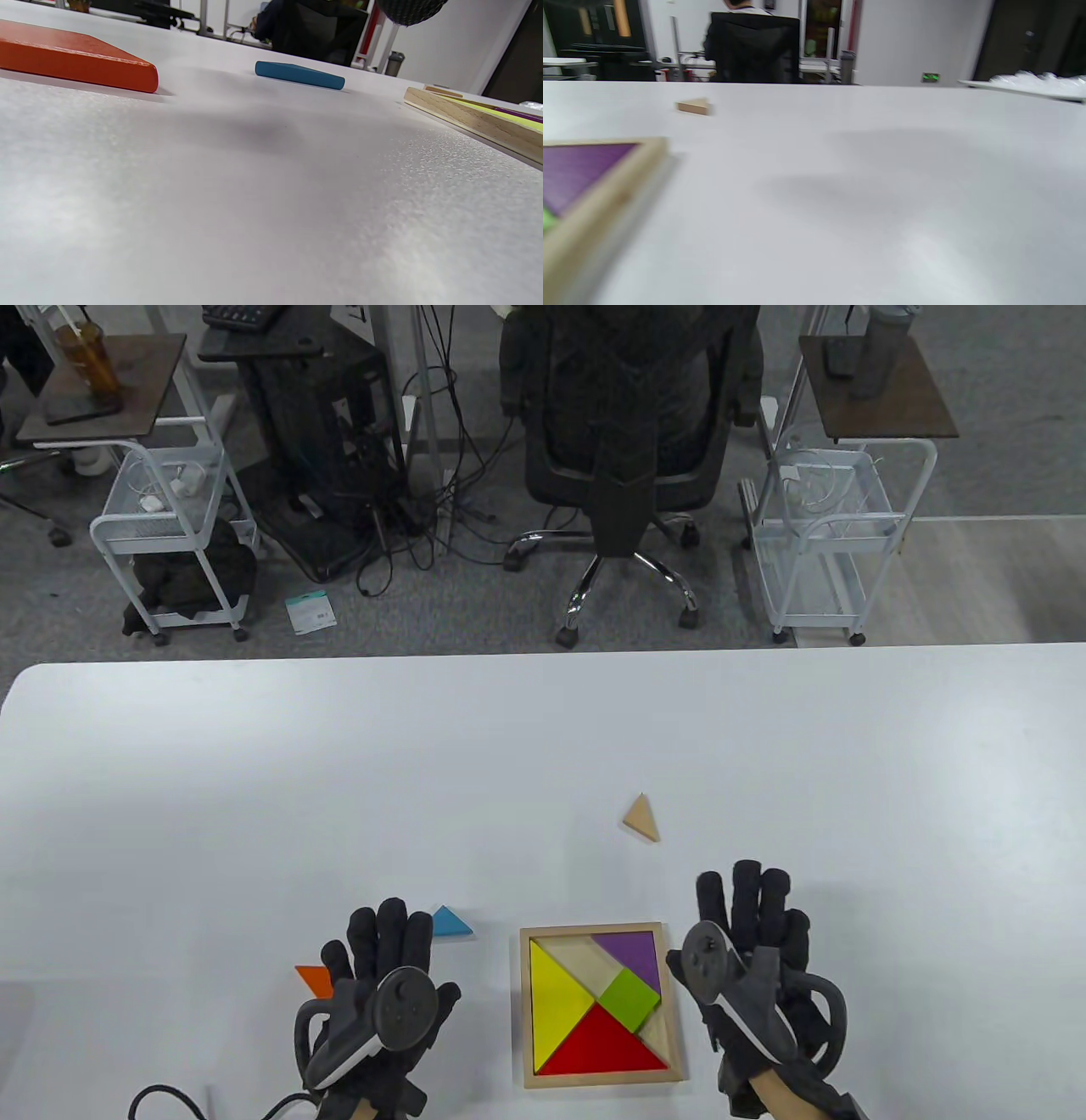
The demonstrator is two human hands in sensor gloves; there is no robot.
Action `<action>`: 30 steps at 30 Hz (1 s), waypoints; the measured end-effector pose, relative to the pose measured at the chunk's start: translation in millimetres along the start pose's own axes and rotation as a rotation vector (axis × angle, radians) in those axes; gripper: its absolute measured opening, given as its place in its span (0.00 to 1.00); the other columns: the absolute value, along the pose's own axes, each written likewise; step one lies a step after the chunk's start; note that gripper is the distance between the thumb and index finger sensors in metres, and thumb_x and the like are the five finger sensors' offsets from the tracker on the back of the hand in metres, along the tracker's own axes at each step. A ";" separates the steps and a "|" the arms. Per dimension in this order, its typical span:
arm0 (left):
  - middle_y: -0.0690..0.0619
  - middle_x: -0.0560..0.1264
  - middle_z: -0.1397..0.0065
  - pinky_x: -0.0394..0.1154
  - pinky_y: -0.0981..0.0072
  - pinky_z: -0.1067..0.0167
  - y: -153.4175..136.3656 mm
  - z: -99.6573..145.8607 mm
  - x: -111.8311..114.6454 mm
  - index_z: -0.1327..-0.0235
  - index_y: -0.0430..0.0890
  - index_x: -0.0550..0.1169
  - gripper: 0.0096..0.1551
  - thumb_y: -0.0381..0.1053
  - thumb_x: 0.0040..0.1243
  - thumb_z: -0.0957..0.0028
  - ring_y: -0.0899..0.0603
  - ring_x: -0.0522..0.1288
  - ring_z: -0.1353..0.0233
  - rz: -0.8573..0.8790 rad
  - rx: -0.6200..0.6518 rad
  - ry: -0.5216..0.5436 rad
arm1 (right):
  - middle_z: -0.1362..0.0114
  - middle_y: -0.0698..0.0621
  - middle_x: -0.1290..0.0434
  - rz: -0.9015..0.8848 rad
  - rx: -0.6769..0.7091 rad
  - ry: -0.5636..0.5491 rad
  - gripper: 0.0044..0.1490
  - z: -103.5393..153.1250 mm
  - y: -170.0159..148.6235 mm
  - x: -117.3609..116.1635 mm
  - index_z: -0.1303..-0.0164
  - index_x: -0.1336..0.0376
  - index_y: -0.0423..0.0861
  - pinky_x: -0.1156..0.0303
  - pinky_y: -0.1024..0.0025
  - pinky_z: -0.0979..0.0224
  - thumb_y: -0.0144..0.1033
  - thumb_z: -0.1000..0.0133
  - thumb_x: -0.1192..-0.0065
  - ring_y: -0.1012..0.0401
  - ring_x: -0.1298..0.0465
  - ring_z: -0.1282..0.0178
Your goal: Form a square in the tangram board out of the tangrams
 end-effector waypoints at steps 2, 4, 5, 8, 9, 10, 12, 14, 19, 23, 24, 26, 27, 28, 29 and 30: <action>0.35 0.27 0.20 0.29 0.26 0.35 -0.6 0.3 0.2 0.21 0.44 0.35 0.49 0.64 0.42 0.37 0.24 0.27 0.23 -0.004 -0.005 0.000 | 0.22 0.59 0.86 -0.045 -0.023 0.030 0.56 -1.8 -13.3 -13.8 0.26 0.74 0.70 0.69 0.52 0.11 0.69 0.59 0.58 0.57 0.85 0.19; 0.35 0.27 0.20 0.29 0.26 0.35 -2.5 0.7 1.2 0.21 0.44 0.35 0.49 0.64 0.42 0.37 0.24 0.27 0.24 -0.003 -0.019 -0.005 | 0.22 0.61 0.87 -0.058 -0.016 0.101 0.56 -4.1 -20.0 -27.4 0.27 0.75 0.71 0.70 0.53 0.11 0.69 0.60 0.58 0.58 0.86 0.20; 0.35 0.27 0.20 0.29 0.26 0.35 -3.4 0.9 2.0 0.21 0.44 0.35 0.49 0.64 0.42 0.37 0.24 0.27 0.24 -0.002 -0.023 -0.008 | 0.23 0.61 0.87 -0.045 -0.023 0.116 0.56 -4.8 -22.0 -30.7 0.27 0.75 0.72 0.71 0.53 0.11 0.69 0.60 0.58 0.59 0.86 0.20; 0.35 0.27 0.20 0.29 0.26 0.35 -5.9 0.8 3.1 0.21 0.45 0.35 0.49 0.64 0.42 0.37 0.24 0.27 0.24 -0.003 -0.040 -0.015 | 0.24 0.62 0.88 -0.049 -0.019 0.144 0.56 -6.7 -23.2 -34.2 0.28 0.76 0.73 0.72 0.54 0.11 0.69 0.60 0.58 0.59 0.87 0.21; 0.35 0.27 0.20 0.29 0.26 0.35 -6.3 0.7 3.0 0.21 0.45 0.35 0.49 0.64 0.42 0.37 0.24 0.27 0.24 -0.003 -0.042 -0.015 | 0.24 0.62 0.88 -0.066 -0.012 0.138 0.56 -6.5 -21.9 -33.3 0.28 0.76 0.72 0.72 0.54 0.11 0.69 0.60 0.58 0.59 0.87 0.21; 0.35 0.27 0.20 0.29 0.26 0.35 -6.6 0.8 2.7 0.21 0.45 0.35 0.49 0.64 0.42 0.37 0.24 0.27 0.24 -0.002 -0.044 -0.013 | 0.23 0.62 0.88 -0.074 -0.002 0.137 0.56 -6.0 -20.5 -32.8 0.28 0.76 0.73 0.72 0.54 0.11 0.69 0.60 0.58 0.59 0.87 0.21; 0.35 0.27 0.20 0.29 0.26 0.35 -7.2 1.1 2.4 0.21 0.45 0.35 0.48 0.64 0.42 0.37 0.24 0.27 0.24 0.000 -0.046 -0.011 | 0.23 0.61 0.88 -0.065 0.011 0.131 0.56 -4.7 -18.3 -32.3 0.28 0.76 0.72 0.71 0.54 0.11 0.69 0.60 0.58 0.59 0.86 0.20; 0.35 0.27 0.20 0.29 0.26 0.35 -7.6 1.2 2.7 0.21 0.44 0.35 0.49 0.64 0.42 0.37 0.24 0.27 0.24 0.003 -0.046 -0.015 | 0.23 0.61 0.87 -0.059 0.020 0.133 0.56 -3.6 -16.9 -33.2 0.28 0.76 0.72 0.71 0.54 0.11 0.69 0.60 0.58 0.58 0.86 0.20; 0.35 0.27 0.20 0.29 0.26 0.35 -6.5 1.3 3.5 0.21 0.45 0.35 0.49 0.64 0.42 0.37 0.24 0.27 0.24 -0.001 -0.041 -0.024 | 0.22 0.60 0.86 -0.053 0.039 0.132 0.56 -1.2 -13.9 -33.9 0.28 0.76 0.71 0.69 0.53 0.11 0.69 0.60 0.58 0.57 0.84 0.20; 0.35 0.27 0.20 0.29 0.26 0.35 -6.1 1.4 3.5 0.21 0.45 0.35 0.48 0.64 0.42 0.37 0.24 0.27 0.24 -0.004 -0.041 -0.027 | 0.22 0.60 0.86 -0.051 0.054 0.125 0.56 0.2 -11.1 -33.2 0.28 0.76 0.71 0.68 0.53 0.11 0.69 0.60 0.58 0.57 0.84 0.19; 0.35 0.27 0.20 0.29 0.26 0.35 -6.8 1.5 2.9 0.21 0.44 0.35 0.49 0.64 0.42 0.37 0.24 0.27 0.24 -0.002 -0.043 -0.026 | 0.22 0.59 0.86 -0.051 0.057 0.125 0.56 0.3 -10.5 -33.3 0.28 0.76 0.71 0.68 0.53 0.11 0.69 0.60 0.58 0.57 0.83 0.19; 0.35 0.27 0.20 0.29 0.26 0.35 -10.0 2.0 0.0 0.21 0.45 0.35 0.49 0.64 0.43 0.38 0.24 0.26 0.24 0.004 -0.053 -0.018 | 0.22 0.59 0.85 -0.047 0.063 0.126 0.56 0.7 -9.2 -33.5 0.28 0.75 0.70 0.68 0.53 0.11 0.69 0.60 0.58 0.57 0.83 0.19; 0.35 0.27 0.20 0.29 0.26 0.35 -13.2 2.4 -2.9 0.21 0.45 0.35 0.49 0.64 0.43 0.38 0.24 0.26 0.24 0.011 -0.062 -0.014 | 0.22 0.59 0.85 -0.042 0.066 0.127 0.56 1.0 -8.8 -33.4 0.27 0.75 0.70 0.68 0.53 0.11 0.69 0.60 0.58 0.57 0.83 0.19; 0.35 0.26 0.21 0.29 0.26 0.35 -16.2 2.8 -5.5 0.21 0.45 0.35 0.50 0.64 0.44 0.38 0.24 0.26 0.24 0.015 -0.069 -0.014 | 0.22 0.59 0.85 -0.041 0.068 0.128 0.56 1.1 -8.7 -33.2 0.27 0.75 0.70 0.67 0.53 0.12 0.69 0.60 0.58 0.56 0.82 0.19; 0.35 0.24 0.22 0.27 0.26 0.36 -22.4 4.3 -11.0 0.22 0.48 0.34 0.51 0.65 0.46 0.39 0.24 0.24 0.25 0.025 -0.077 -0.026 | 0.22 0.59 0.85 -0.042 0.072 0.128 0.56 1.3 -8.8 -32.5 0.27 0.75 0.70 0.67 0.53 0.12 0.69 0.60 0.58 0.56 0.82 0.19; 0.34 0.20 0.24 0.26 0.25 0.36 -30.2 6.8 -17.9 0.23 0.50 0.31 0.53 0.65 0.47 0.40 0.24 0.21 0.27 0.040 -0.071 -0.041 | 0.22 0.59 0.85 -0.052 0.074 0.122 0.56 1.8 -9.2 -30.6 0.27 0.75 0.70 0.67 0.53 0.12 0.69 0.60 0.58 0.56 0.82 0.19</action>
Point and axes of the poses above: the tracker on the back of each hand, its own y axis roughly to the thumb side, its own z axis roughly from the fingertips to the wrist, x = y × z, the point moved 5 cm from there along -z, roughly from the wrist to the fingertips
